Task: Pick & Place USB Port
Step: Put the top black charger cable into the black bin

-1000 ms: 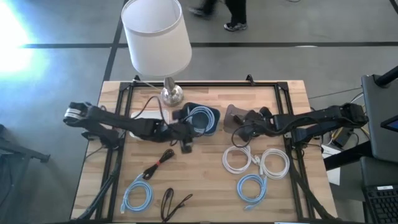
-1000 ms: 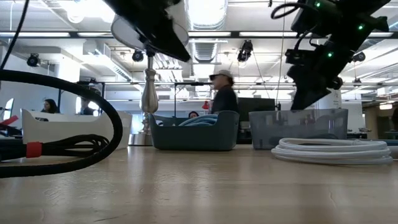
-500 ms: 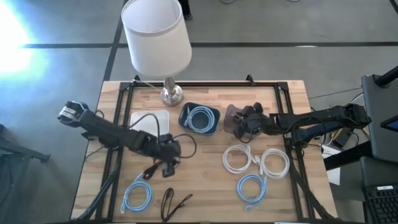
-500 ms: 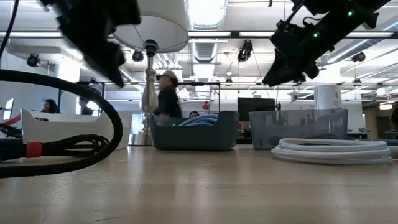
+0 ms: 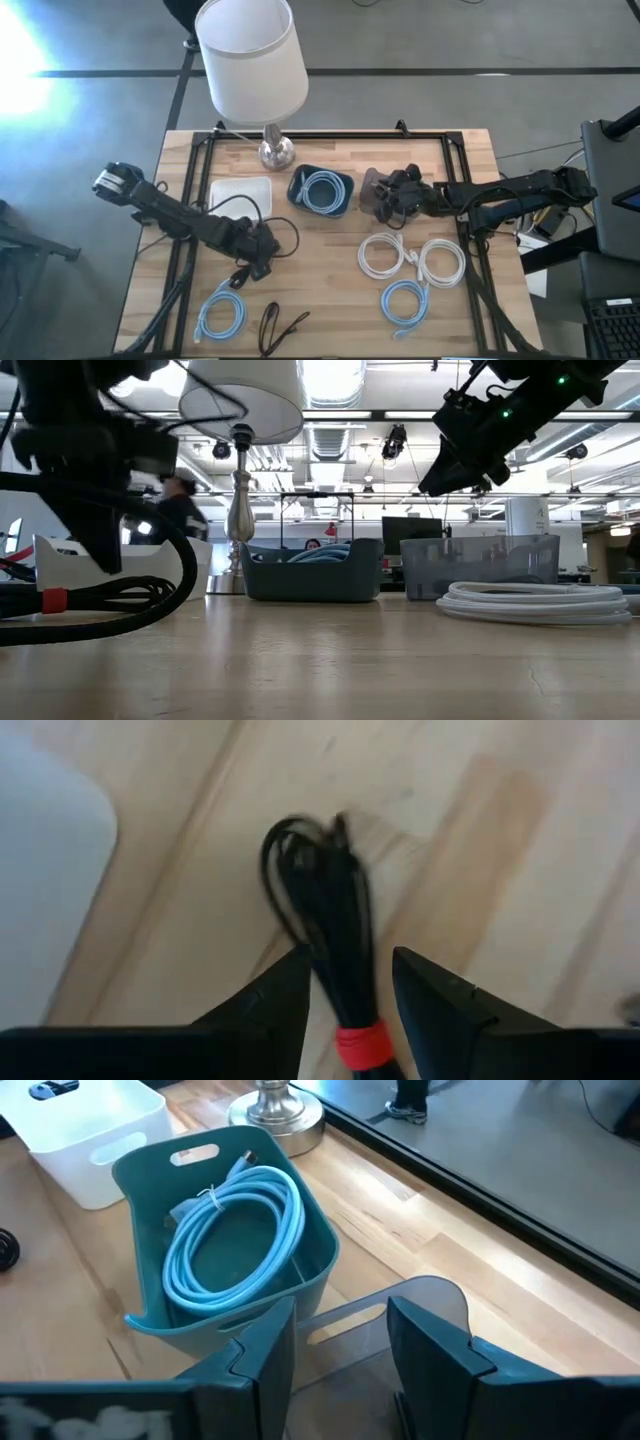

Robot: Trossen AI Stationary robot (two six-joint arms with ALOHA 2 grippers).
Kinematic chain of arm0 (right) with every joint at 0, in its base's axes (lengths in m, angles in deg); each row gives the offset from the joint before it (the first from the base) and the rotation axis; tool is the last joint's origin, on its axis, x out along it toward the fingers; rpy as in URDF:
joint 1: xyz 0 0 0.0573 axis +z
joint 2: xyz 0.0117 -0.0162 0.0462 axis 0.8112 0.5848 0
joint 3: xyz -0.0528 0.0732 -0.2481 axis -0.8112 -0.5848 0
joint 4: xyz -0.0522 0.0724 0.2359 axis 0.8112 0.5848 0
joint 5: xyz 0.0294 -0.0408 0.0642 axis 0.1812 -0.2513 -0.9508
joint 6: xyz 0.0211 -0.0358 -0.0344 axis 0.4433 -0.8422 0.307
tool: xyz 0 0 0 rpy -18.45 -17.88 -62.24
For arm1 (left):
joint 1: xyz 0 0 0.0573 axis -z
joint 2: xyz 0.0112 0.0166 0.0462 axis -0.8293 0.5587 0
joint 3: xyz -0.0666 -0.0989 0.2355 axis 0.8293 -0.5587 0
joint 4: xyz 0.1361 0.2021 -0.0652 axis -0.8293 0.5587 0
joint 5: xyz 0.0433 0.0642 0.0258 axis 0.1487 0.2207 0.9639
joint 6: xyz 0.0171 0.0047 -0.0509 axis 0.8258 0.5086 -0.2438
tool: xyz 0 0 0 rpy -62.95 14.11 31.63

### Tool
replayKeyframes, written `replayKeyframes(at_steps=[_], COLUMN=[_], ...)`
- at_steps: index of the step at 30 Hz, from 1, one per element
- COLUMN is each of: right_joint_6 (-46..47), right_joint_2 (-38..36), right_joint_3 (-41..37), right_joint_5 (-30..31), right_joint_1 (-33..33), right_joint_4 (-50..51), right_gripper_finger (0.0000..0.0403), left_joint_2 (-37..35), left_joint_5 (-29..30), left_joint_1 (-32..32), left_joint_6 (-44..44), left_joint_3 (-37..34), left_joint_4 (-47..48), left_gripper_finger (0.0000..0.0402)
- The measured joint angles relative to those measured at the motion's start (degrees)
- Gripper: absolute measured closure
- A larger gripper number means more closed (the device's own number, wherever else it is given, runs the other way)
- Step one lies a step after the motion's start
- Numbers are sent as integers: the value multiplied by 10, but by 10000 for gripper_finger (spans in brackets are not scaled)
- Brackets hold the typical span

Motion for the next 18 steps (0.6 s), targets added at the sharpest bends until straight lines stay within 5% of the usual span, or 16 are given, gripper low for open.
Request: replayKeyframes(at_steps=[11, 18], right_joint_6=[0, 0], right_joint_2=[0, 0], right_joint_3=[0, 0], right_joint_5=[0, 0], right_joint_1=[0, 0], right_joint_4=[-2, -4], right_gripper_finger=[254, 251], left_joint_2=[1, 0], left_joint_5=[4, 32], left_joint_1=[0, 0], left_joint_6=[-64, -65], left_joint_3=[-106, -129], left_joint_4=[-187, -225], left_gripper_finger=[255, 262])
